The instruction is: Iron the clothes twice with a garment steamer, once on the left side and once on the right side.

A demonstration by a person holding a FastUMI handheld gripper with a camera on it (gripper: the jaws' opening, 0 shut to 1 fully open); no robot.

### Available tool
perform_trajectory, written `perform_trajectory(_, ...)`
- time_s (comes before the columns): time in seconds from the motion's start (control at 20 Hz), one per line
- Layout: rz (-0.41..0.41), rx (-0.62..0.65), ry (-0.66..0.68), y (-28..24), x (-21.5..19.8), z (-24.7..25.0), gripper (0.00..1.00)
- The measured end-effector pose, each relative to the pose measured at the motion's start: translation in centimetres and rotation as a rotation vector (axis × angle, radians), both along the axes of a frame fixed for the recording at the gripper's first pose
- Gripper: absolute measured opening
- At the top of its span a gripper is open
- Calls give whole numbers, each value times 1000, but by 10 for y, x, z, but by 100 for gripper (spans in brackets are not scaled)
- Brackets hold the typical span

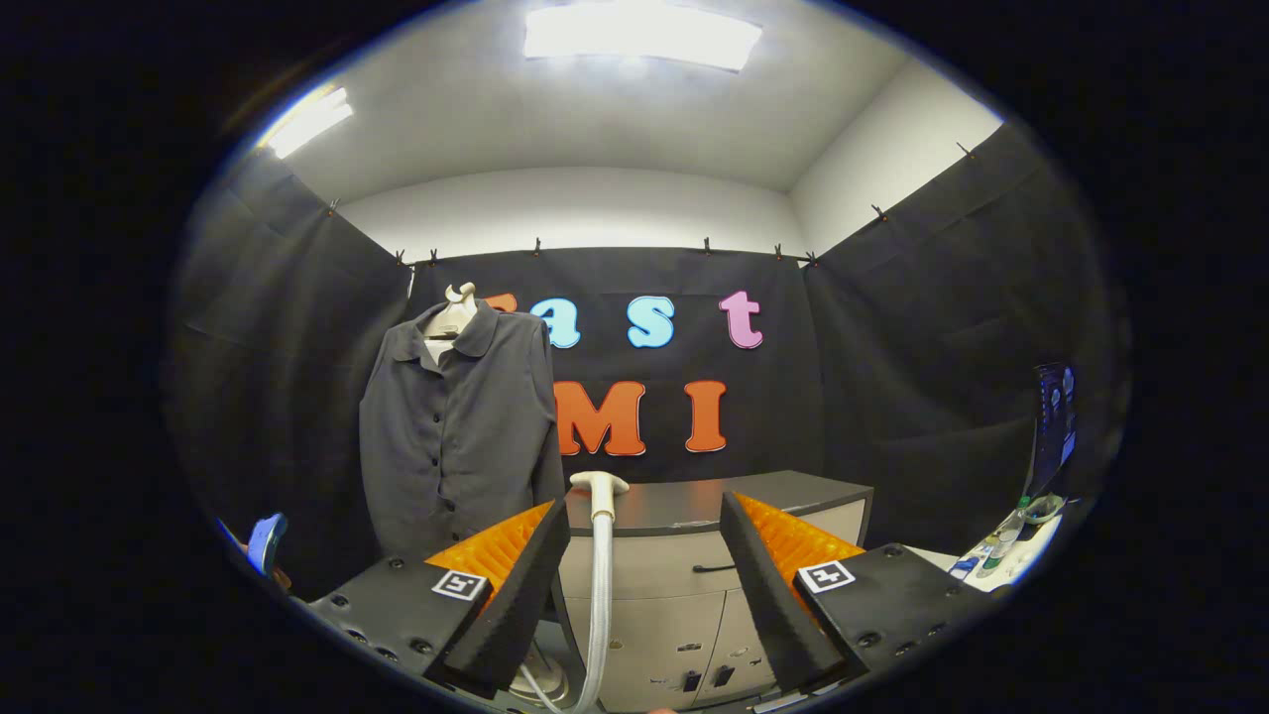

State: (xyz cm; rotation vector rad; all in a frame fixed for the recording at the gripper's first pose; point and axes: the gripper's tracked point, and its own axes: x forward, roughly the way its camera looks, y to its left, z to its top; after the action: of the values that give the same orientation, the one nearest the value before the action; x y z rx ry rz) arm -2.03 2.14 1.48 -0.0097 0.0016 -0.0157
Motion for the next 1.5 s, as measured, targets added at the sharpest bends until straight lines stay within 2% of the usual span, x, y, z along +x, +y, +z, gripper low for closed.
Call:
perform_trajectory(0.45, 6, 18, -2, 5, 7, 3, 98)
perform_trajectory(0.7, 14, -19, -40, 23, 42, 34, 98)
perform_trajectory(0.85, 43, -15, -9, 44, 97, 38, 98)
perform_trajectory(1.15, 148, 104, 199, 67, 242, 10, 98)
perform_trajectory(1.35, 197, 113, 336, 69, 324, -24, 99)
perform_trajectory(1.5, 194, 73, 468, 59, 379, -73, 99)
